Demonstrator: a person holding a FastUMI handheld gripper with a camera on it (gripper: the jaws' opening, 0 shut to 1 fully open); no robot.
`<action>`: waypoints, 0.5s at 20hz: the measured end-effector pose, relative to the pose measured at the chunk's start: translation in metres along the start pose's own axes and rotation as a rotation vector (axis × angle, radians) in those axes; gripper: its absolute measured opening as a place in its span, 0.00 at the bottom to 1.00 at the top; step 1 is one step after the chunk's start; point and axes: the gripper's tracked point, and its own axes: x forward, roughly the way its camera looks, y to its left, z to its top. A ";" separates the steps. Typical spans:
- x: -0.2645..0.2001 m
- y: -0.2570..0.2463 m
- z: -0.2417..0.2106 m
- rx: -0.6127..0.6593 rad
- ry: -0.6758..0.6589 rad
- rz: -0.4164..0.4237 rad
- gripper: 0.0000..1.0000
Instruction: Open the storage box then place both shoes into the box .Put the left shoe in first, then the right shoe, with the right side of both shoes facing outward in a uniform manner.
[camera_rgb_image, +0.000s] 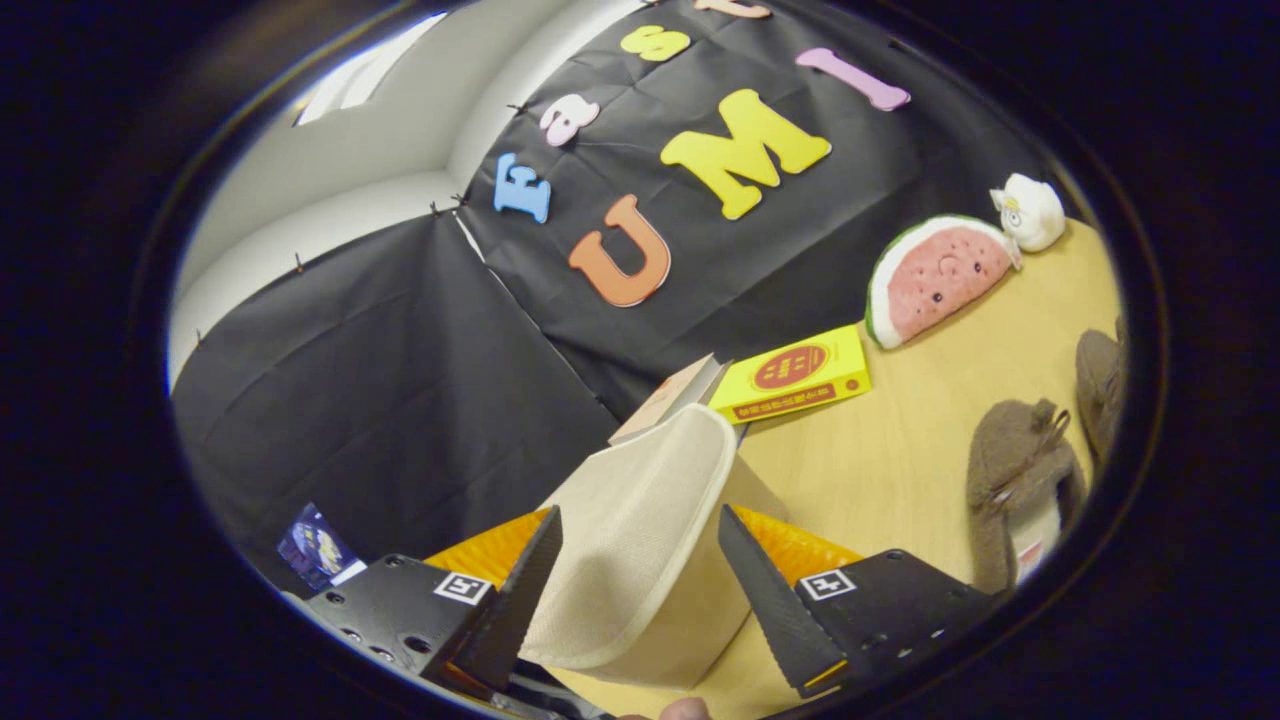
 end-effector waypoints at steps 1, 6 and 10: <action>0.004 0.003 -0.006 0.035 0.019 0.016 0.95; 0.018 0.006 -0.022 0.163 0.090 0.061 0.95; 0.019 0.011 -0.018 0.201 0.108 0.101 0.88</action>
